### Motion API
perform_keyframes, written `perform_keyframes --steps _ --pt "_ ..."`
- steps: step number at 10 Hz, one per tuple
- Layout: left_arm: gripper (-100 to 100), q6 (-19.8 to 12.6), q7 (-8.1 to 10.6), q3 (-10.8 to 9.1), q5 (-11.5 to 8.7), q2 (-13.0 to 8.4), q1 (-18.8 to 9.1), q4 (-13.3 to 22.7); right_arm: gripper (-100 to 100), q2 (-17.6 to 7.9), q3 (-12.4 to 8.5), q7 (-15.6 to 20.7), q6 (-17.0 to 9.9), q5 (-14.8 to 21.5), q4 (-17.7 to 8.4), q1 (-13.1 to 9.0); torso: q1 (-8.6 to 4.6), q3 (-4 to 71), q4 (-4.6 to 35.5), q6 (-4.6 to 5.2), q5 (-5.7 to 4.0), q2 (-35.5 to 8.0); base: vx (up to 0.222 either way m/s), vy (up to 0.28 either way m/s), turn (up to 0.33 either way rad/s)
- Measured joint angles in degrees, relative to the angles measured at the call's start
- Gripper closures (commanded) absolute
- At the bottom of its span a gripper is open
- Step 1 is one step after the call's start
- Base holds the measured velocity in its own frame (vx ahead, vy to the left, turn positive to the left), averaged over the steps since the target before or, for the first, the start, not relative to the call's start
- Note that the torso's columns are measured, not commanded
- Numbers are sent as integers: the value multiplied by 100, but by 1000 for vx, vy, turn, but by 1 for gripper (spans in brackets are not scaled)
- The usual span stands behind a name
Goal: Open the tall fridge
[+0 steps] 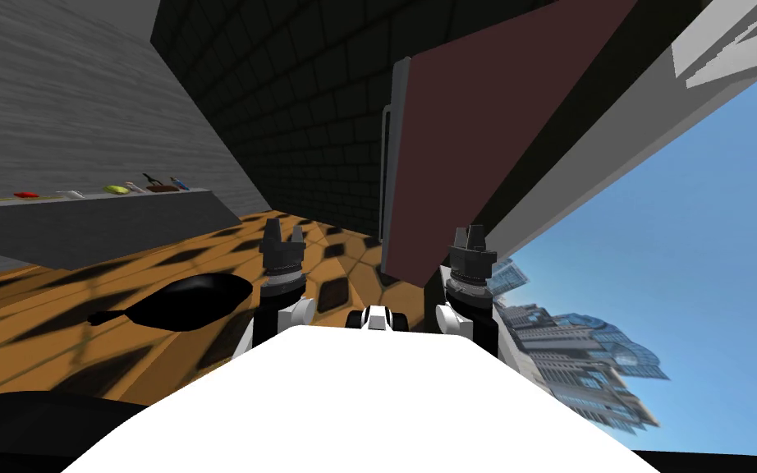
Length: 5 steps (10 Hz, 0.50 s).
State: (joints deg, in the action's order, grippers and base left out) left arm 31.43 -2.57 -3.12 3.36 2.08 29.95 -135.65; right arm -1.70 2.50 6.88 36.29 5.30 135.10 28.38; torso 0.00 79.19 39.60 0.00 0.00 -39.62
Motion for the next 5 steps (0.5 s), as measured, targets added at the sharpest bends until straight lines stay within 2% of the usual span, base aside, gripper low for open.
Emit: perform_keyframes --steps 2,5 --pt "0 0 0 0 0 1 2 2 -100 -225 -95 63 -26 60 -55 77 14 518 240 0 4 -227 89 68 -77" --pt "0 0 0 0 0 1 3 2 -100 -703 -402 261 -212 246 -196 220 11 550 262 0 3 -246 172 106 -136"
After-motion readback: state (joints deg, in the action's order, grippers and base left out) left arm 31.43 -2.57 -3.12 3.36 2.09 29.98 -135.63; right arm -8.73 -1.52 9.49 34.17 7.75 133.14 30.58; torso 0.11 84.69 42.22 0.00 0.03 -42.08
